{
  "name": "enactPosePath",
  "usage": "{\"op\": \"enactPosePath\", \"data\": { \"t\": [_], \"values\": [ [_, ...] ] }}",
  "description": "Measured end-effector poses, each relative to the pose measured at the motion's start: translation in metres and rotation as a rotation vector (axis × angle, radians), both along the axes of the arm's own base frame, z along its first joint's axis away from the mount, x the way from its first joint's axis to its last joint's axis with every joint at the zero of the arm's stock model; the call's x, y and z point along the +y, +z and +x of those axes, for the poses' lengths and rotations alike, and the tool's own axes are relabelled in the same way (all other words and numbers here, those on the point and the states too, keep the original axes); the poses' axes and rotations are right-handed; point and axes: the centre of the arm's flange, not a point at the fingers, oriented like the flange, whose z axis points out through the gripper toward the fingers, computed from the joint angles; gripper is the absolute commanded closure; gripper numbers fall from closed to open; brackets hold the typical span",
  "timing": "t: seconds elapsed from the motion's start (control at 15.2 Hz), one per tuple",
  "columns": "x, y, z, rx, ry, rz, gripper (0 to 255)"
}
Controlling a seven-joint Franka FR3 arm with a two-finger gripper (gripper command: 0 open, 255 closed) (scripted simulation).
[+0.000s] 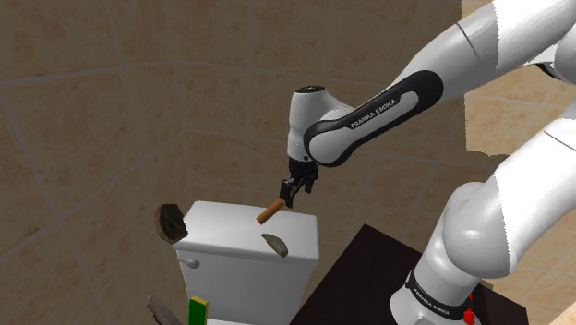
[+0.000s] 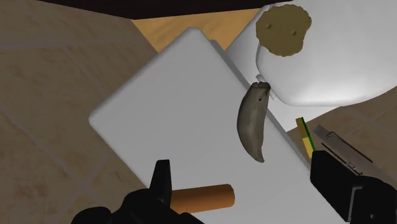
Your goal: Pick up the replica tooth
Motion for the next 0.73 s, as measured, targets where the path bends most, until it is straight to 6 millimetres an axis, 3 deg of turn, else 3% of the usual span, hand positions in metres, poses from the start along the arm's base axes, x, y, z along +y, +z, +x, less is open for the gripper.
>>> {"op": "enactPosePath", "data": {
  "t": [0.73],
  "values": [
    [0.031, -0.138, 0.047, 0.013, -0.021, -0.003, 0]
  ]
}}
